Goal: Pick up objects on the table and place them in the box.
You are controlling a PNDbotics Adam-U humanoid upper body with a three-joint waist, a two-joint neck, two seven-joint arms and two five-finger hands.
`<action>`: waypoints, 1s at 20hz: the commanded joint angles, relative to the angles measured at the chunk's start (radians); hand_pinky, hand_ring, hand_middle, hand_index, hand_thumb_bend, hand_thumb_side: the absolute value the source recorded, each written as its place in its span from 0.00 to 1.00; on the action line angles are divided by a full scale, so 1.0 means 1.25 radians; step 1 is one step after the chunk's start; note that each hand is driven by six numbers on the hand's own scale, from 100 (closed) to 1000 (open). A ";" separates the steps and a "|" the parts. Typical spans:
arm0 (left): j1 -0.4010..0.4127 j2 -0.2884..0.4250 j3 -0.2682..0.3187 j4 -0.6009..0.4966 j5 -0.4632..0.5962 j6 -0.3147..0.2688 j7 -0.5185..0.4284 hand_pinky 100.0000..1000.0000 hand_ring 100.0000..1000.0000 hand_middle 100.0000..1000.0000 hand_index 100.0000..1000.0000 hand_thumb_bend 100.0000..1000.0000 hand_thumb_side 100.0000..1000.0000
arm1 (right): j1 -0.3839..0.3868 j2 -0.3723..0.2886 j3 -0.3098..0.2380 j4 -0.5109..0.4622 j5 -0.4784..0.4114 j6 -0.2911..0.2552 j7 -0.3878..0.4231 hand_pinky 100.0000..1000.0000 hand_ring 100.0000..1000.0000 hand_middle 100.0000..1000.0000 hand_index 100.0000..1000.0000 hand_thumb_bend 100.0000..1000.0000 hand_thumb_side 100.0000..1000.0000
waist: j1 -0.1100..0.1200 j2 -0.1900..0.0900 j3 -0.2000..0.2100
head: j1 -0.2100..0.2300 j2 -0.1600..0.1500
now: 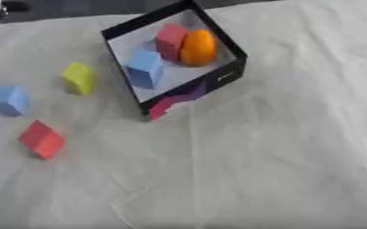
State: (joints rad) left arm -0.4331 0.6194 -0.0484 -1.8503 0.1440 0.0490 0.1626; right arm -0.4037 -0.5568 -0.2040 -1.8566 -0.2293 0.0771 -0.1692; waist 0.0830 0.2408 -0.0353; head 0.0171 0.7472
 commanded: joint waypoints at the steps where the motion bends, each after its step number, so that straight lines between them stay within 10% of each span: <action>1: -0.011 0.073 -0.005 -0.022 -0.012 0.012 -0.025 0.70 0.85 0.76 0.73 0.19 0.65 | -0.004 -0.012 -0.012 0.014 0.008 0.009 0.008 0.73 0.77 0.73 0.85 0.00 0.57 | 0.010 0.003 0.001 | 0.004 0.003; 8: 0.002 0.168 -0.019 -0.035 -0.034 0.042 -0.094 0.71 0.85 0.76 0.75 0.21 0.65 | 0.003 -0.013 -0.016 0.048 0.013 0.018 0.029 0.74 0.78 0.75 0.87 0.00 0.71 | 0.018 0.006 0.000 | -0.005 0.005; 20: 0.072 0.356 -0.054 -0.056 0.021 0.198 -0.221 0.75 0.86 0.77 0.78 0.32 0.65 | 0.020 -0.029 -0.026 0.048 0.056 0.013 0.044 0.74 0.77 0.74 0.86 0.00 0.57 | 0.027 0.012 0.006 | -0.010 0.018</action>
State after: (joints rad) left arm -0.3381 1.0085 -0.1226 -1.9043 0.1585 0.2743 -0.1088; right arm -0.3702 -0.5552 -0.2234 -1.7870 -0.1680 0.0908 -0.1137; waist 0.1075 0.2534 -0.0291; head 0.0067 0.7644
